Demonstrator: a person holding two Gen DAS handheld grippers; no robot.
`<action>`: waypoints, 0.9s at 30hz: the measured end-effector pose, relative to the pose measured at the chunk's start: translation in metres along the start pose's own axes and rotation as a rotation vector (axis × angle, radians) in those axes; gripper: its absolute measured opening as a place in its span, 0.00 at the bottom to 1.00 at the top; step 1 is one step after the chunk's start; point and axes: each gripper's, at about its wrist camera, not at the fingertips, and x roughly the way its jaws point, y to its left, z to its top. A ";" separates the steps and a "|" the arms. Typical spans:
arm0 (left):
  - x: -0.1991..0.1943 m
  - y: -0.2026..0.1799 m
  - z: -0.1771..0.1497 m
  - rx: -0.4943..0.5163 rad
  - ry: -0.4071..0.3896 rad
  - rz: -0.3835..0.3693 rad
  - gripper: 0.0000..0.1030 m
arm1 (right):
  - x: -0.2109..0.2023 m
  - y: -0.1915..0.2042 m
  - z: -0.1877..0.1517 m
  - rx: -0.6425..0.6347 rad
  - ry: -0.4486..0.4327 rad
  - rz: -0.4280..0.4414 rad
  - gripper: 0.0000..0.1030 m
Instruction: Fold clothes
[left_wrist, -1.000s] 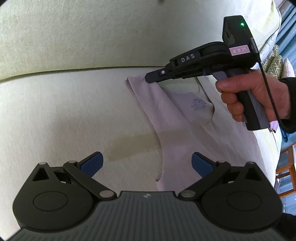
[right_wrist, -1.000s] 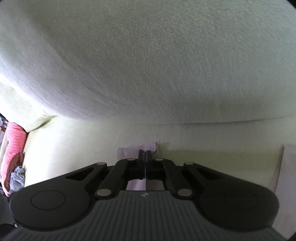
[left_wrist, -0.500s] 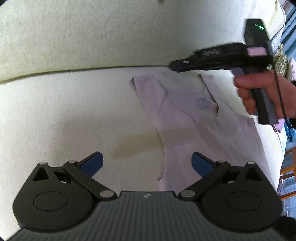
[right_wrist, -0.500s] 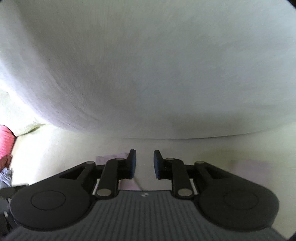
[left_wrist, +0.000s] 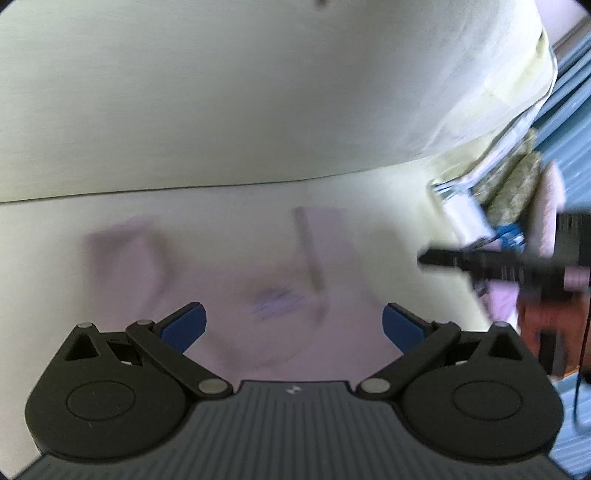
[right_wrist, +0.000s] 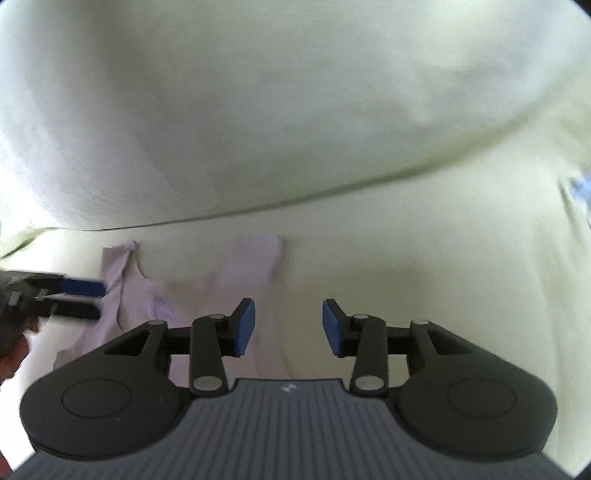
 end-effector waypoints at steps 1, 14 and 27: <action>0.016 -0.003 0.010 -0.009 0.009 -0.037 1.00 | -0.002 -0.006 -0.004 0.017 0.003 0.001 0.40; 0.071 -0.026 0.051 0.177 0.081 -0.002 0.99 | 0.032 -0.049 -0.001 0.151 -0.007 0.205 0.35; 0.020 0.000 -0.006 0.160 0.128 0.076 0.99 | 0.118 -0.030 0.040 0.101 0.063 0.286 0.23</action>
